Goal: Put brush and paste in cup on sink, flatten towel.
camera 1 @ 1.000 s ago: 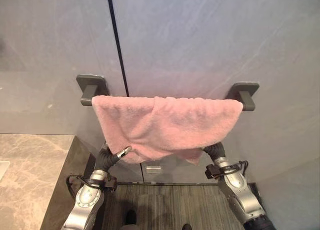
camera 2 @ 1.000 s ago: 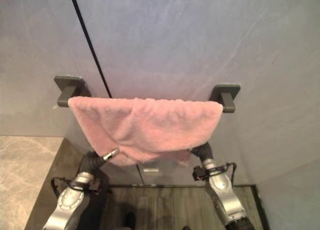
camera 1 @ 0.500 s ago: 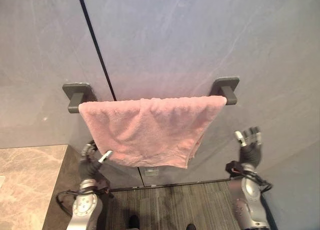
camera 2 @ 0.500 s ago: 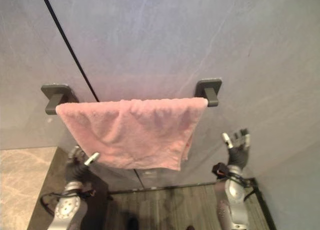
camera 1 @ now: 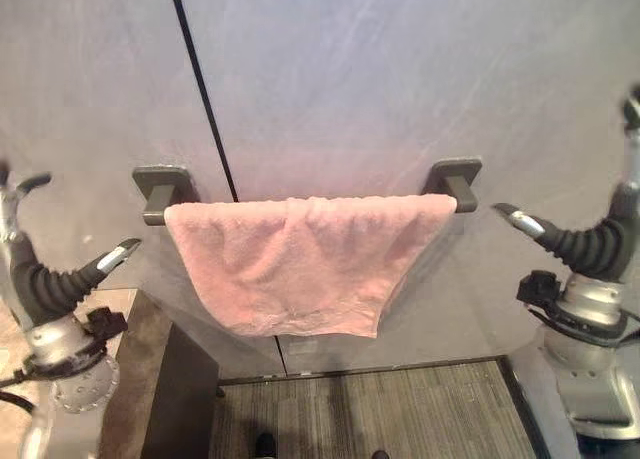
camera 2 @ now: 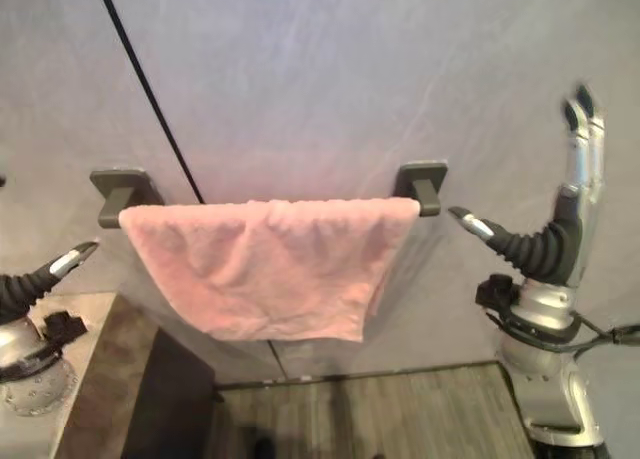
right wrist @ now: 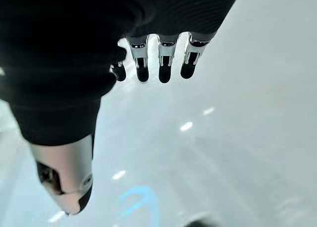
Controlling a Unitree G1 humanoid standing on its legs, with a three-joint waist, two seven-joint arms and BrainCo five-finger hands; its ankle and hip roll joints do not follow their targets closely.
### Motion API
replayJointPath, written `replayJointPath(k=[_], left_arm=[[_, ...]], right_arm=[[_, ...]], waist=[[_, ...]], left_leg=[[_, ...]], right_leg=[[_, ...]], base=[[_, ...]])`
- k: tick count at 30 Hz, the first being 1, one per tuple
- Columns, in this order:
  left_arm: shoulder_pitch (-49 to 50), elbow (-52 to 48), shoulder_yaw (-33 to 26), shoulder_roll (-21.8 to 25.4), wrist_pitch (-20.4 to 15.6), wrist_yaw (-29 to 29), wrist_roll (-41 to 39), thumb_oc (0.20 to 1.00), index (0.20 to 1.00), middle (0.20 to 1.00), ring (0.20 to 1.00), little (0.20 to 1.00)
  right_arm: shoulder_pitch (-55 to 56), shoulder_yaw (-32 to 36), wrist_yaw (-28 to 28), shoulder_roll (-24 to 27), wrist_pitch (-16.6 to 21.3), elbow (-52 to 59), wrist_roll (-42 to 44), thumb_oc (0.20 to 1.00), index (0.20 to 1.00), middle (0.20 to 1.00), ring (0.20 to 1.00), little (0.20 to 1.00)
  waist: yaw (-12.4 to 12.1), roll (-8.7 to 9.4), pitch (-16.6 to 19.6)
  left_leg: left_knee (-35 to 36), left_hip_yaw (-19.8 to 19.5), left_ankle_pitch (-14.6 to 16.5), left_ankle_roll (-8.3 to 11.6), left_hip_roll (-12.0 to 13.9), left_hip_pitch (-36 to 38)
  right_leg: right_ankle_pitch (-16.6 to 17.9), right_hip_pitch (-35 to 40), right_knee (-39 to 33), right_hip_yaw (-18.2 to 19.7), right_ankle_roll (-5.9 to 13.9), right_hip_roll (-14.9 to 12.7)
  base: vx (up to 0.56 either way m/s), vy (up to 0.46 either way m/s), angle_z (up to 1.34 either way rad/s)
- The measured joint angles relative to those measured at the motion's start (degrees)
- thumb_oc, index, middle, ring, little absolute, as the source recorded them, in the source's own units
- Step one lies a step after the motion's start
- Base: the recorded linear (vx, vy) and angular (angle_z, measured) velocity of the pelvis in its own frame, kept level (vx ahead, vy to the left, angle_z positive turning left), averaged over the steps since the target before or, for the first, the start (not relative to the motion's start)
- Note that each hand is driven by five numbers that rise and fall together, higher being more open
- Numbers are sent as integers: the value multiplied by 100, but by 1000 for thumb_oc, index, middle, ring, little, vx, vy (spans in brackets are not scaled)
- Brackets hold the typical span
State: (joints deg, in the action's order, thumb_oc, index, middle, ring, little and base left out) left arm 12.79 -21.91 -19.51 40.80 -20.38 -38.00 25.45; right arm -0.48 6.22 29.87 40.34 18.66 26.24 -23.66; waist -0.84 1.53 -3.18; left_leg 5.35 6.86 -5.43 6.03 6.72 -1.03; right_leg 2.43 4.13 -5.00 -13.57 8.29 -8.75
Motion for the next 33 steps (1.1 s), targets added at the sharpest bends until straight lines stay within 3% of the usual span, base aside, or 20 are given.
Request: replayJointPath(k=[1, 3, 7, 10, 11, 12, 14, 16, 23, 25, 26, 27, 33], left_arm=[[37, -152, 35, 340, -133, 126, 46, 1000, 1000, 1000, 1000, 1000], [115, -156, 29, 626, -323, 327, 56, 1000, 1000, 1000, 1000, 1000], [339, -109, 7, 1096, -446, 709, 108, 1000, 1000, 1000, 1000, 1000], [571, 18, 4, 1762, -586, 1099, 211, 1000, 1000, 1000, 1000, 1000], [633, 91, 22, 2116, -595, 1248, 223, 1000, 1000, 1000, 1000, 1000], [640, 83, 1, 2244, -630, 1306, 226, 1000, 1000, 1000, 1000, 1000], [655, 75, -2, 2318, -715, 1421, 241, 1000, 1000, 1000, 1000, 1000], [748, 39, 3, 2554, -743, 1534, 269, 1000, 1000, 1000, 1000, 1000], [751, -4, -41, 2655, -883, 1597, 448, 1000, 1000, 1000, 1000, 1000], [743, -8, -43, 2737, -909, 1625, 440, 1000, 1000, 1000, 1000, 1000], [726, -2, -56, 3203, -899, 1756, 366, 1000, 1000, 1000, 1000, 1000], [693, -2, -65, 3314, -906, 1834, 357, 1000, 1000, 1000, 1000, 1000], [291, 60, 315, 3370, -940, 2322, -75, 1000, 1000, 1000, 1000, 1000]], right_arm=[[-63, -307, -205, 365, 59, 23, 39, 1000, 1000, 1000, 1000, 1000], [-63, -577, -586, 633, 143, 31, 53, 1000, 1000, 1000, 1000, 1000], [-111, -814, -1102, 1076, 165, 28, 49, 1000, 1000, 1000, 1000, 1000], [-391, -1044, -1492, 1502, 229, 20, 64, 1000, 1000, 1000, 1000, 1000], [-816, -1499, -1636, 1938, 254, 34, 100, 1000, 1000, 1000, 1000, 1000], [-939, -1571, -1746, 2054, 329, 63, 100, 1000, 1000, 1000, 1000, 1000], [-1144, -1682, -1898, 2113, 370, 64, 155, 1000, 1000, 1000, 1000, 1000], [-1837, -2332, -2077, 2385, 366, 58, 258, 1000, 1000, 1000, 1000, 1000], [-1916, -2383, -2271, 2410, 414, 270, 257, 1000, 1000, 1000, 1000, 1000], [-2096, -2623, -2373, 2628, 414, 265, 254, 1000, 1000, 1000, 1000, 1000], [-2725, -3214, -2616, 3151, 389, 212, 261, 1000, 1000, 1000, 1000, 1000], [-2910, -3312, -2679, 3240, 393, 206, 264, 1000, 1000, 1000, 1000, 1000], [-3079, -3547, -2843, 3560, 531, -74, 724, 1000, 1000, 1000, 1000, 1000]], waist=[[-7, 18, 12], [-10, 41, 18], [-13, 59, 17], [-15, 58, 10], [0, 56, 7], [-8, 63, 5], [-28, 68, 7], [-37, 63, -1], [-122, 145, -142], [-141, 144, -144], [-177, 173, -163], [-191, 187, -161], [-205, 214, -88]], left_leg=[[1, 6, 2, -4, -15, 8], [0, 5, 4, -7, -15, 3], [-1, 12, 8, -14, -29, 8], [-1, 20, 12, -18, -34, 23], [-1, 36, 12, -18, -29, 43], [-1, 34, 12, -18, -31, 47], [-1, 44, 13, -17, -32, 66], [-1, 132, 27, -18, -24, 85], [-1, 165, 52, -12, -33, 89], [-1, 166, 55, -11, -30, 84], [-1, 168, 64, -11, -25, 83], [-1, 169, 89, 8, -34, 81], [-1, 165, 81, 19, -66, -3]], right_leg=[[3, 4, -1, 9, 6, -11], [5, 0, -1, 9, 9, -15], [4, -2, -1, 14, 18, -24], [7, -1, -1, 31, 20, -33], [8, -2, -1, 56, 23, -26], [9, 4, -1, 55, 22, -23], [7, 16, -2, 63, 25, -29], [6, 2, -2, 92, 31, -29], [2, -18, -2, 155, 36, -34], [-1, -23, -3, 156, 40, -40], [-6, -23, -19, 156, 47, -47], [-12, -25, -29, 156, 55, -57], [-4, -104, -22, 160, 72, -95]], base=[[0, 0, 0], [0, 0, 0], [0, 0, 0], [0, 7, -3], [-2, 10, -7], [-2, 18, -6], [6, 8, -3], [12, 9, -10], [-1, 4, -1], [0, 0, 0], [0, 0, 0], [0, 0, 0], [8, 0, 1]])
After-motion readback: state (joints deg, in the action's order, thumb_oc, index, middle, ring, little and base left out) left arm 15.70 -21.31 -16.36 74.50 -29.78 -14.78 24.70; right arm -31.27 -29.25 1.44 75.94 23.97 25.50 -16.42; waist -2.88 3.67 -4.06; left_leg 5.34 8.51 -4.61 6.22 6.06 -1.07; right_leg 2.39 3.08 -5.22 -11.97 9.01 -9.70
